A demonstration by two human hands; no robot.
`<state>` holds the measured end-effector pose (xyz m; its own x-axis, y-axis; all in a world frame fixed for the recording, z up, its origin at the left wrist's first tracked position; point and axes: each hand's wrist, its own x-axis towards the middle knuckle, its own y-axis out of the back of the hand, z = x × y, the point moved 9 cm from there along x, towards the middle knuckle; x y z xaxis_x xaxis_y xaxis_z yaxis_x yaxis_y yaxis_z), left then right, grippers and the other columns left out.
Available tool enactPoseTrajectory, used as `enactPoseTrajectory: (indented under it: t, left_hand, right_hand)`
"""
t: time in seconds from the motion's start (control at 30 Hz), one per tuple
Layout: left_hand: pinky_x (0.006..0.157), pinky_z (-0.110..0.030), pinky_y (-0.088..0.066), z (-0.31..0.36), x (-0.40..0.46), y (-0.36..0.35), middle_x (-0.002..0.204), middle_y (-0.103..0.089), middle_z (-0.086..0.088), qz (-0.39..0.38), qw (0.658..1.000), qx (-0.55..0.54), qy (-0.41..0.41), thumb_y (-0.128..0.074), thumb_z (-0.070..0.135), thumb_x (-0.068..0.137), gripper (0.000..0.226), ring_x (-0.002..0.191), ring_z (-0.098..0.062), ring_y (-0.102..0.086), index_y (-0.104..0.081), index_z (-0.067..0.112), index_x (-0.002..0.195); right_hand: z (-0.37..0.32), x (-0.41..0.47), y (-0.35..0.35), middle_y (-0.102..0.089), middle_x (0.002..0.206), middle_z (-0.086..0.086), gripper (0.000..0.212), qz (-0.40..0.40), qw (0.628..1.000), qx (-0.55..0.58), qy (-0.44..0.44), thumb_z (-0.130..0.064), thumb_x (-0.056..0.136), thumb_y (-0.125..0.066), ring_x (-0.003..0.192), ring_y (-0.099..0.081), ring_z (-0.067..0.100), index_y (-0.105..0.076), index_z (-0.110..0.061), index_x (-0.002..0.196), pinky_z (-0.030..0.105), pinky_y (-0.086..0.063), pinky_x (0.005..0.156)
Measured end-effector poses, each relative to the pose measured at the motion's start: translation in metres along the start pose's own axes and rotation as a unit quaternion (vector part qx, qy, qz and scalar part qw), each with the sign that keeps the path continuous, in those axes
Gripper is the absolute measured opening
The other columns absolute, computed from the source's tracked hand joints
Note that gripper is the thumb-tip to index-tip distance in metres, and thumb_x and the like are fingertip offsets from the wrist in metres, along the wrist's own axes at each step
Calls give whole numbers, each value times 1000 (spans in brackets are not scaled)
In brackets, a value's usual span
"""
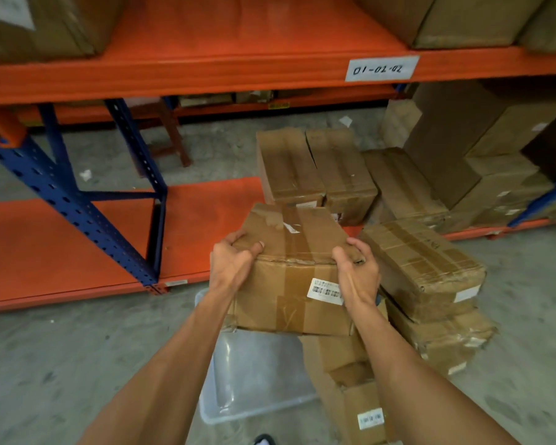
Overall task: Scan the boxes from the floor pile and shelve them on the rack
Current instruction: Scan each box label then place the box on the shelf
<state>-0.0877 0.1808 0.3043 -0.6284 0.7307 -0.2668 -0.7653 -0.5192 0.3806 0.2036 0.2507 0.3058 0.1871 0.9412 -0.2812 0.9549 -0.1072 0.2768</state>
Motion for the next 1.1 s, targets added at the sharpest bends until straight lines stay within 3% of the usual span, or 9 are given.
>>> enactPoseTrajectory:
  t: [0.23,0.37,0.43,0.57,0.73,0.8,0.9,0.97,1.1]
  left_hand:
    - [89,-23,-46,53,-89,40,110,-66,5,27,998,-24,-48,-78,33,78,54,100,-13,-62,-64,23,129]
    - [90,-24,-44,82,-153,64,111,-64,5,46,996,-32,-71,-78,35,78,54,102,-14,-60,-64,24,129]
    - [89,-24,-44,100,-184,80,110,-65,5,54,994,-44,-80,-78,35,77,52,103,-14,-61,-66,25,127]
    - [86,-25,-45,138,-240,112,107,-69,6,73,989,-78,-103,-78,40,71,51,99,-9,-63,-69,28,120]
    - [93,-35,-53,196,-297,151,106,-68,9,93,978,-107,-150,-77,46,65,62,95,-9,-65,-67,30,124]
    - [92,-32,-53,224,-317,169,109,-68,10,105,972,-116,-177,-77,45,65,62,96,-7,-64,-67,30,125]
    - [90,-24,-47,263,-345,198,114,-65,10,135,957,-120,-225,-79,38,73,54,98,-1,-60,-68,27,124]
    - [99,-31,-48,284,-352,210,122,-64,6,153,951,-109,-246,-77,40,73,56,105,-9,-60,-67,28,126]
    - [98,-34,-50,334,-366,242,124,-63,3,177,933,-120,-288,-76,39,74,56,107,-14,-59,-66,25,128]
  right_hand:
    - [-55,-68,54,-57,121,-5,45,-15,997,34,62,-47,71,-68,114,-48,20,-66,-40,116,34,-40,95]
    - [-81,-111,96,-60,109,-3,42,-16,993,53,103,-42,76,-70,112,-50,22,-67,-34,117,28,-38,83]
    - [-101,-135,115,-62,106,-3,48,-23,991,61,121,-47,70,-67,113,-53,24,-67,-34,116,29,-38,85]
    - [-149,-181,147,-62,114,-1,56,-28,984,81,159,-49,66,-62,115,-47,21,-68,-33,119,29,-33,87]
    - [-210,-227,183,-65,105,-3,58,-15,967,102,234,-48,68,-61,103,-57,18,-69,-28,122,18,-37,67]
    - [-239,-245,194,-66,104,-4,58,-13,957,120,262,-47,68,-60,96,-57,13,-70,-27,121,13,-35,66]
    - [-279,-267,207,-68,99,-6,54,-20,944,152,293,-46,68,-61,85,-57,2,-70,-29,119,14,-37,65]
    - [-301,-275,209,-68,96,-9,53,-24,935,165,312,-45,69,-61,84,-54,-5,-69,-30,119,16,-38,64]
    - [-358,-289,209,-66,98,-8,52,-38,912,195,360,-45,71,-62,90,-57,0,-67,-29,120,22,-42,65]
